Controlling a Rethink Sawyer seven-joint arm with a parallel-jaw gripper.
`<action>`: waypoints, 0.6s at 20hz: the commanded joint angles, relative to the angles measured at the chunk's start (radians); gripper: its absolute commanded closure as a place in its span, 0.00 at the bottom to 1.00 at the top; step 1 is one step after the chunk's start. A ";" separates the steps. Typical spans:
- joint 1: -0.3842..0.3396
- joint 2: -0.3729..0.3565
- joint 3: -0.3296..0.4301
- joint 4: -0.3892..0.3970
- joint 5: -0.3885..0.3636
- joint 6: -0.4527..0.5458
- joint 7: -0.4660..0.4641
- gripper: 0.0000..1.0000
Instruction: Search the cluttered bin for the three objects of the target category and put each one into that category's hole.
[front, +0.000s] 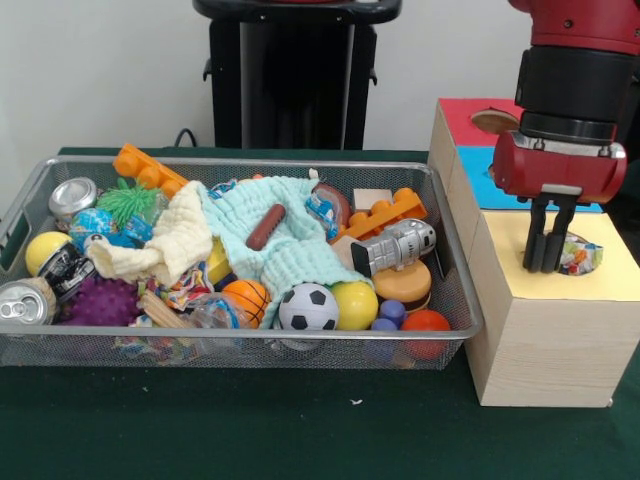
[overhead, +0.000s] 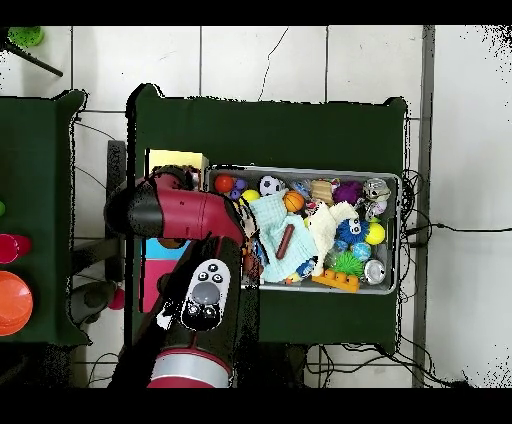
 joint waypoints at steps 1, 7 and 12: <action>-0.044 0.133 0.141 0.060 -0.068 -0.128 0.133 1.00; -0.023 0.076 0.112 0.059 -0.027 0.015 0.153 1.00; -0.016 0.013 0.101 0.063 -0.013 0.143 0.149 1.00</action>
